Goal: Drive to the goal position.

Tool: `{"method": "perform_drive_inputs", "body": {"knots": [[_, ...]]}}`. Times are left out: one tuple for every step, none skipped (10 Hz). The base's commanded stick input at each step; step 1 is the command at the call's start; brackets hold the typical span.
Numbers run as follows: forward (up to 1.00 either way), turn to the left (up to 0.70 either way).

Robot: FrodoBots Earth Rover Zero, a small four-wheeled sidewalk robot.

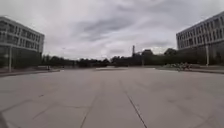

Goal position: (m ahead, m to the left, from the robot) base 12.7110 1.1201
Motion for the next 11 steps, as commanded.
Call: {"method": "perform_drive_inputs", "body": {"knots": [[0.70, 0.00], [0.70, 0.00], [0.70, 0.00], [0.70, 0.00], [0.70, 0.00], [0.70, 0.00], [0.70, 0.00], [0.70, 0.00], [0.70, 0.00], [0.70, 0.00], [0.70, 0.00]]}}
